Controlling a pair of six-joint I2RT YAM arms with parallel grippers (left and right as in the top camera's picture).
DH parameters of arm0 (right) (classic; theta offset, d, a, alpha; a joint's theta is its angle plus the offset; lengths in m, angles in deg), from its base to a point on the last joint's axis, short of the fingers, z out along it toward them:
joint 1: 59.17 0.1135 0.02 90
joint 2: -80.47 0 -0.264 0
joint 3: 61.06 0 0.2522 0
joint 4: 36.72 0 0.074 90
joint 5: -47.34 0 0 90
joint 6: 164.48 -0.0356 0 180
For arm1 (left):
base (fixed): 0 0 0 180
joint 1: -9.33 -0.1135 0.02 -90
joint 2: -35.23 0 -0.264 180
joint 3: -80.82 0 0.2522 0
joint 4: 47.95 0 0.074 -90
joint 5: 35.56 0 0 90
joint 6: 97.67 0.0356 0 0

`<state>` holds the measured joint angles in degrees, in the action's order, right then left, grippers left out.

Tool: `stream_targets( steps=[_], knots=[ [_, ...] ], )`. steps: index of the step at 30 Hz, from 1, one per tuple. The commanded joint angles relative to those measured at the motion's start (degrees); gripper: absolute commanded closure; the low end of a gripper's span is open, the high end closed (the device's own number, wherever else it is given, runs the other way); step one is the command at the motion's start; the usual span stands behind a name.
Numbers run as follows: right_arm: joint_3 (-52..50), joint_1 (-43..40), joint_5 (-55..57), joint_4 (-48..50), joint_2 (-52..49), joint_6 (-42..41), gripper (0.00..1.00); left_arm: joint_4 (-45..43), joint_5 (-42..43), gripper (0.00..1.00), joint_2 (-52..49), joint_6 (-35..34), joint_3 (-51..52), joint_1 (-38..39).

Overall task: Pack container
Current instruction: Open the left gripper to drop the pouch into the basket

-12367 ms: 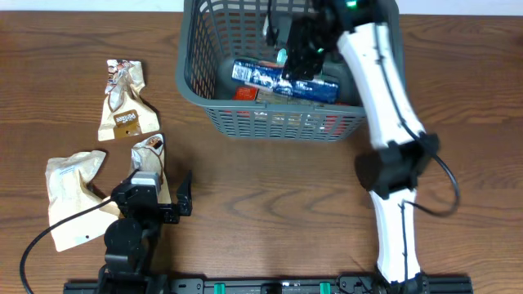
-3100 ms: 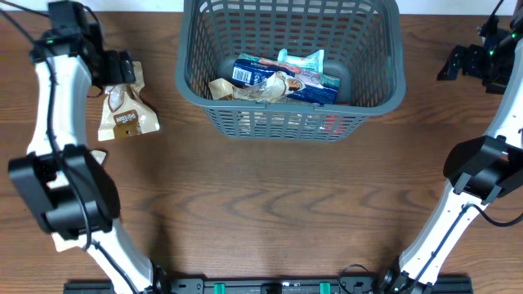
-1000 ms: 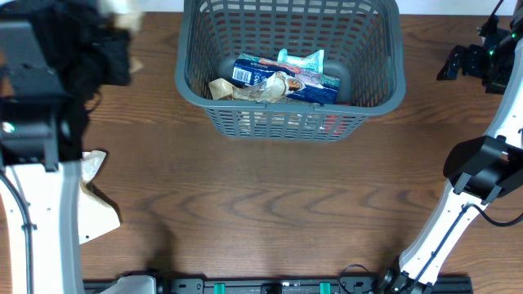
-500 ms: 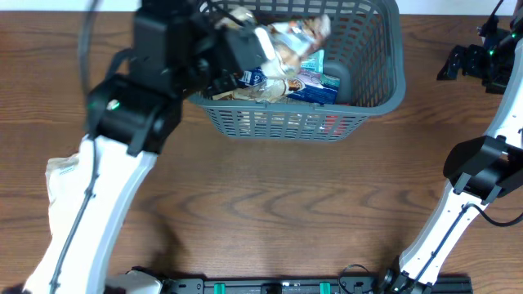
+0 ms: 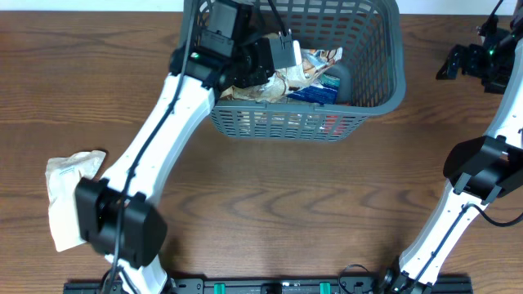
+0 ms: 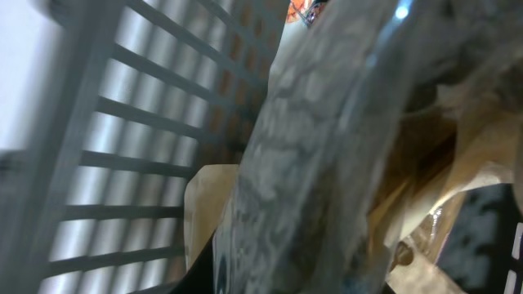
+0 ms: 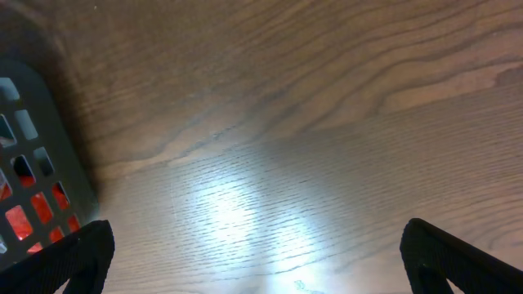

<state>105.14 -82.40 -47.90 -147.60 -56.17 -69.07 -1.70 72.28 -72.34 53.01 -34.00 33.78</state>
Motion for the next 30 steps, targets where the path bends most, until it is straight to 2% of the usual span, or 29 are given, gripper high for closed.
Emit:
stream_targets(
  steps=[1, 7, 10, 12, 15, 16, 17, 21, 26, 30],
  knots=[
    [0.3, 0.0, -0.8, -0.2, 0.9, -0.6, 0.01, -0.3, 1.0, 0.94, -2.8, -3.3, -0.4, -0.2],
    [0.3, 0.0, -0.8, -0.2, 0.9, -0.6, 0.01, 0.6, 0.9, 0.94, -7.1, -10.1, -0.4, -1.0],
    [0.3, 0.0, -0.8, -0.2, 0.9, -0.6, 0.01, 2.2, 1.0, 0.83, -7.9, -12.0, -0.4, -1.6],
    [0.3, 0.0, -0.8, -0.2, 0.9, -0.6, 0.01, 2.6, 1.0, 0.83, -7.6, -12.0, -0.4, -1.7],
    [0.3, 0.0, -0.8, -0.2, 0.9, -0.6, 0.01, 2.1, 1.0, 0.63, -5.7, -11.9, -0.5, -1.6],
    [0.3, 0.0, -0.8, -0.2, 0.9, -0.6, 0.01, 2.1, 1.0, 0.5, -5.0, -11.9, -0.5, -1.6],
    [0.3, 0.0, -0.8, -0.2, 0.9, -0.6, 0.01, 2.1, 1.0, 0.22, -4.0, -11.9, -0.5, -1.6],
    [0.3, 0.0, -0.8, -0.2, 0.9, -0.6, 0.01, 2.1, 0.9, 0.01, 1.1, -12.0, -0.5, -1.6],
    [0.3, 0.0, -0.8, -0.2, 0.9, -0.6, 0.01, 2.6, 0.5, 0.01, 9.5, -12.9, -0.5, -1.7],
    [0.3, 0.0, -0.8, -0.2, 0.9, -0.6, 0.01, 2.6, -7.3, 0.01, 16.4, -20.0, -0.5, -3.0]
  ],
)
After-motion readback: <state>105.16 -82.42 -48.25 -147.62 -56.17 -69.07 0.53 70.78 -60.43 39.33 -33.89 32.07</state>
